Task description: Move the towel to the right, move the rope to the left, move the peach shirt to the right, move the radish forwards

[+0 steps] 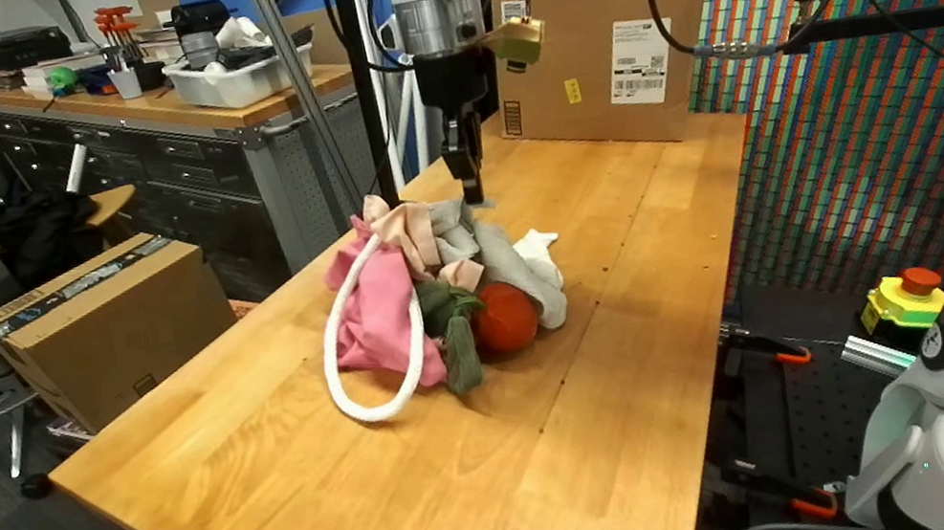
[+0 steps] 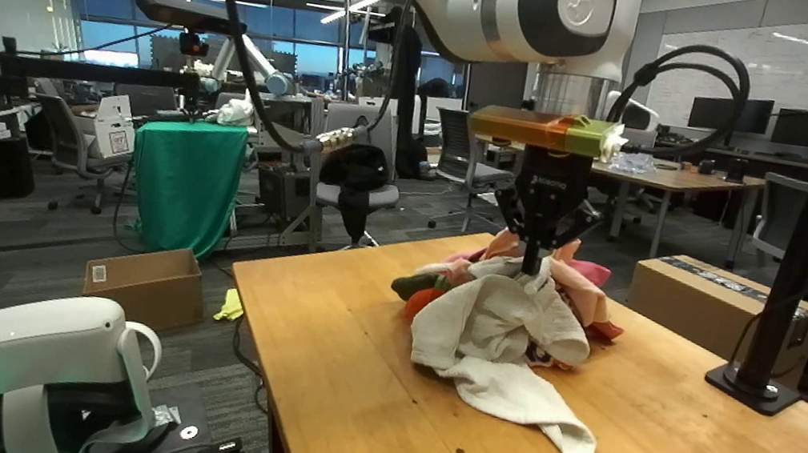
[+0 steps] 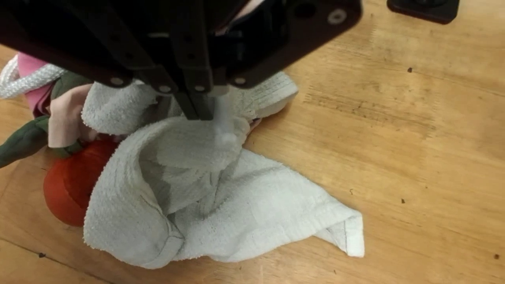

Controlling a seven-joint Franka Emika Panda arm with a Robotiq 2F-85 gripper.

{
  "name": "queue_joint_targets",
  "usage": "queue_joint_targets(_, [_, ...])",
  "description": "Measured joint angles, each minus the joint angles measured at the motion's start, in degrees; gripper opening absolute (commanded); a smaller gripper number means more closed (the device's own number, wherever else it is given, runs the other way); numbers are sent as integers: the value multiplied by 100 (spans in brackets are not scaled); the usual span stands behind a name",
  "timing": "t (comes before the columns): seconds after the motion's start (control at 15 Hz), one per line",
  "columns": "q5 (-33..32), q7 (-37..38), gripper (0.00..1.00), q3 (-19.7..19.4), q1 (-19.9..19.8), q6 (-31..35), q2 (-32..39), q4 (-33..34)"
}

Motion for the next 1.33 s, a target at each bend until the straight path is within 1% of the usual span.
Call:
queue_joint_targets(0.33, [-562,514,2,-55,-3,217,-510,-92])
queue_joint_targets(0.67, [-947,1172,2,-175,-94,456,-1204,-314])
queue_joint_targets(1.07, [-1692,2214,2,-211,-410,659,-1984,-539])
queue_joint_targets(1.33, [-2253,2896,3,-225,-795,675,-2484,-620])
